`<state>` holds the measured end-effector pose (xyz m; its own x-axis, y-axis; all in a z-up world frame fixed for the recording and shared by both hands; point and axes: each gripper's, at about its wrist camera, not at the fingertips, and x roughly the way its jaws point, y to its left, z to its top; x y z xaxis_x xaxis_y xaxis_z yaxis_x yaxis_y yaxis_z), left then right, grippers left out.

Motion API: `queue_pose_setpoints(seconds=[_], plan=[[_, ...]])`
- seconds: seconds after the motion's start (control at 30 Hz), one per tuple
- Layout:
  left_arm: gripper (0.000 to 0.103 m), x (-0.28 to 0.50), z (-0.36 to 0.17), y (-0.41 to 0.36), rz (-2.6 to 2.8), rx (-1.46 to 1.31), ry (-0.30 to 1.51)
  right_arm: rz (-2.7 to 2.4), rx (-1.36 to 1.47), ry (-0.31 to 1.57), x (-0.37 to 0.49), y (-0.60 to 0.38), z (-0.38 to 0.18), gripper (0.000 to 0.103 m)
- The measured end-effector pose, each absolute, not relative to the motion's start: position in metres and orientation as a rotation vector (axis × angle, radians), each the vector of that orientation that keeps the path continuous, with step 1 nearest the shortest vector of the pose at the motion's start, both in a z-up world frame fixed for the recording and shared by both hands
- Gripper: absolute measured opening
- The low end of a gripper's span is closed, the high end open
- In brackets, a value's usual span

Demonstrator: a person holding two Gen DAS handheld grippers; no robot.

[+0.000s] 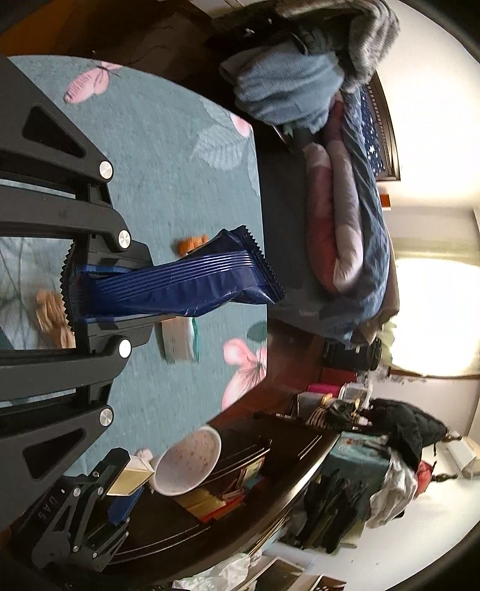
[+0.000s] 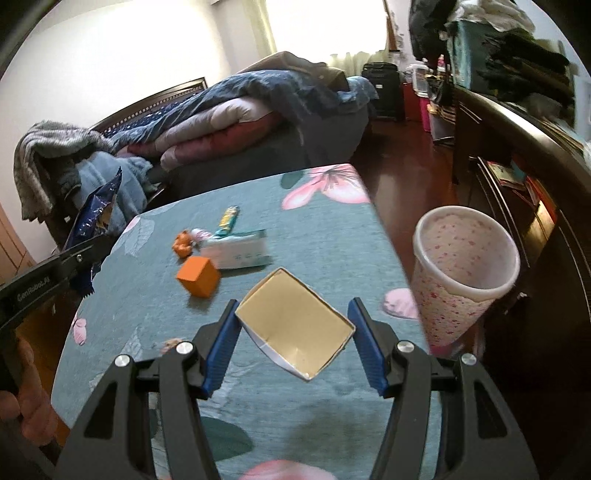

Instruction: Collect trash

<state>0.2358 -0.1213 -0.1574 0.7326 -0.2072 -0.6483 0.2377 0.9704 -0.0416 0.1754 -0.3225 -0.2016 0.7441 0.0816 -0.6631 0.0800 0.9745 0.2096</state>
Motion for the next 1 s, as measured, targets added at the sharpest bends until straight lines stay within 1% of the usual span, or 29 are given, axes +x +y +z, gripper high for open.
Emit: queue_pose_setpoints(seconds=[0.43, 1.0], plan=[[0.016, 0.250, -0.166, -0.211, -0.386, 0.122, 0.735, -0.086, 0.298, 0.718, 0.167, -0.390, -0.213, 0.060], [0.016, 0.271, -0.175, -0.335, -0.541, 0.243, 0.713, -0.241, 0.358, 0.678, 0.168, -0.486, -0.227, 0.060]])
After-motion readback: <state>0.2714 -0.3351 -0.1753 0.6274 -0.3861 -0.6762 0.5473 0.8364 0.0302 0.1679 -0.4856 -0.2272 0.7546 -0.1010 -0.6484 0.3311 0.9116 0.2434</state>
